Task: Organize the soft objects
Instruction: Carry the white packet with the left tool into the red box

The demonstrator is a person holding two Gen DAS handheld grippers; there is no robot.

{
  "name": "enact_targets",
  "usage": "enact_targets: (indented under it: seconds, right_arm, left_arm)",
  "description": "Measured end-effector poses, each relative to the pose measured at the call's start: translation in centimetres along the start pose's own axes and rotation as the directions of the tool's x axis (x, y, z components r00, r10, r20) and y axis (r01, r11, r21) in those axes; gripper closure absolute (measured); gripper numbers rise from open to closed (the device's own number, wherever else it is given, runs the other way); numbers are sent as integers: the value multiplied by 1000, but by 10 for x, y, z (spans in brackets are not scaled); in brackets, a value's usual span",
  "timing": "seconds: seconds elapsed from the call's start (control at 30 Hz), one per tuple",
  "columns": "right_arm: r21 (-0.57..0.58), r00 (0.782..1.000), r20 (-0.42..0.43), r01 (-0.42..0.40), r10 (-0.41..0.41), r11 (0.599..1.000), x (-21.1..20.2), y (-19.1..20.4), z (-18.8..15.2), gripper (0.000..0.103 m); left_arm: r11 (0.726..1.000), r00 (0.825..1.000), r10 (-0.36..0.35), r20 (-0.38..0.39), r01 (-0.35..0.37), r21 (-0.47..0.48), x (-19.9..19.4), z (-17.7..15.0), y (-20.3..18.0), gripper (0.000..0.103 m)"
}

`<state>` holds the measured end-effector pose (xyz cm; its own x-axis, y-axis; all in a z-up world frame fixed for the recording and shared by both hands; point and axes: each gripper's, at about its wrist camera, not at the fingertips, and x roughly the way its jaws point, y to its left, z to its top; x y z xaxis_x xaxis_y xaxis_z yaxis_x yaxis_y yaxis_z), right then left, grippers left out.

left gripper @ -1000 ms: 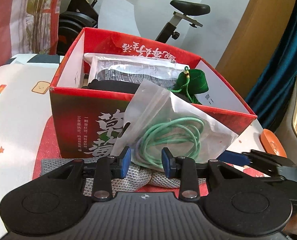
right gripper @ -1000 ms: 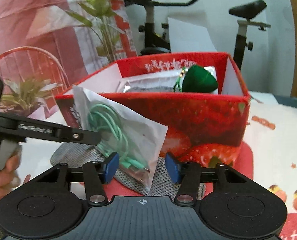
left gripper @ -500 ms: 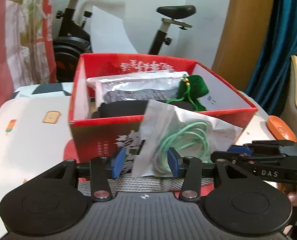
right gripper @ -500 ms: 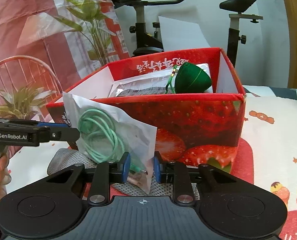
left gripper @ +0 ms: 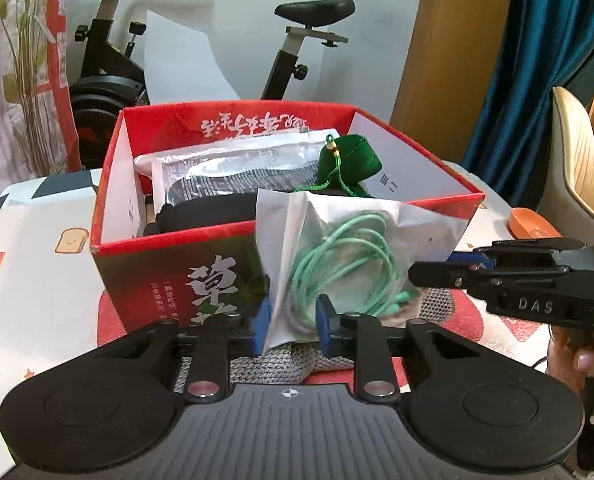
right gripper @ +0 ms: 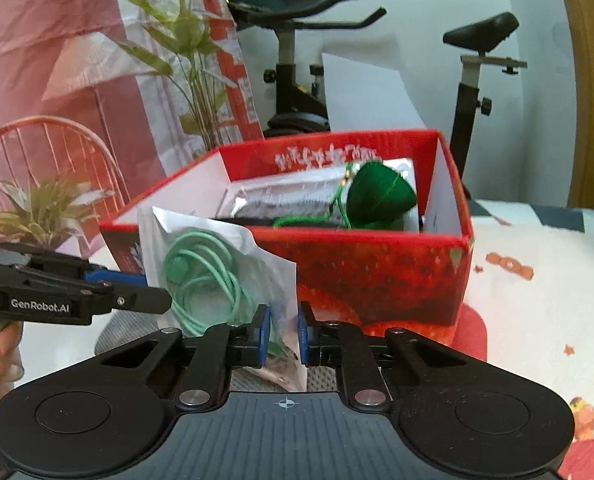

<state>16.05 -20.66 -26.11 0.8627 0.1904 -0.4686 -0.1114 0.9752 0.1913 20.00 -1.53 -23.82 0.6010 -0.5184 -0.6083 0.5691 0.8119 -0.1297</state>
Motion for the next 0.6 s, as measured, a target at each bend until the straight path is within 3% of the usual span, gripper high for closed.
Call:
enact_targets:
  seconds: [0.3,0.6]
  right_arm:
    - [-52,995,98,-27,32,998,-30,11,29,90]
    - [-111,981,172,-76,94,991,-28,22,90,90]
  left_arm:
    - [1000,996,0,94,2,-24,-30,10,-6,79]
    - [997,973,45,225,-31,-65,-57,48,9,79]
